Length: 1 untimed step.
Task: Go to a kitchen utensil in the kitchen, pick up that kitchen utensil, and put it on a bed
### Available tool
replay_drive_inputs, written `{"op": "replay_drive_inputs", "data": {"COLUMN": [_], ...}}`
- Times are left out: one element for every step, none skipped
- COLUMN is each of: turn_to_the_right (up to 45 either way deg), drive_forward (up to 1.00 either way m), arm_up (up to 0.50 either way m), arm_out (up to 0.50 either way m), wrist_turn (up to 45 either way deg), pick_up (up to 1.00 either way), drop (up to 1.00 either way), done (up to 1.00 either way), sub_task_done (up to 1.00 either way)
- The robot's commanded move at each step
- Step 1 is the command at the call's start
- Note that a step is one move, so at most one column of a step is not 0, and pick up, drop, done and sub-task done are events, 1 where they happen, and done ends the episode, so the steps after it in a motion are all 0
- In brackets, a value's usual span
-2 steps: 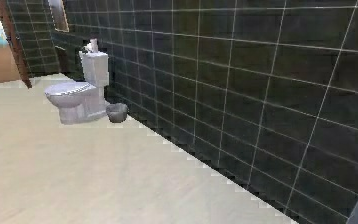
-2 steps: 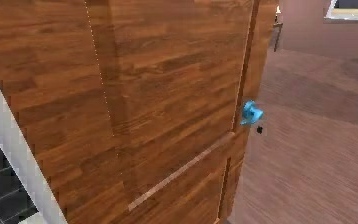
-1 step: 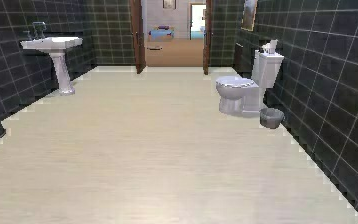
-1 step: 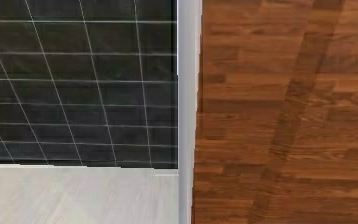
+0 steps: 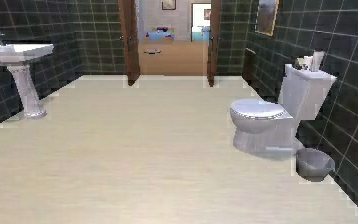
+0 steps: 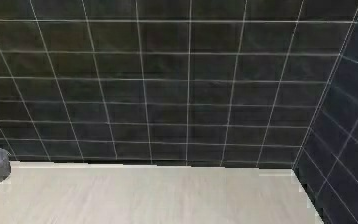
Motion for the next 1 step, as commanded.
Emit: {"op": "replay_drive_inputs", "data": {"turn_to_the_right": [0.0], "drive_forward": [1.0], "arm_up": [0.0], "arm_out": [0.0], "wrist_turn": [0.0], "pick_up": [0.0], "drop": [0.0], "done": [0.0], "sub_task_done": [0.0]}}
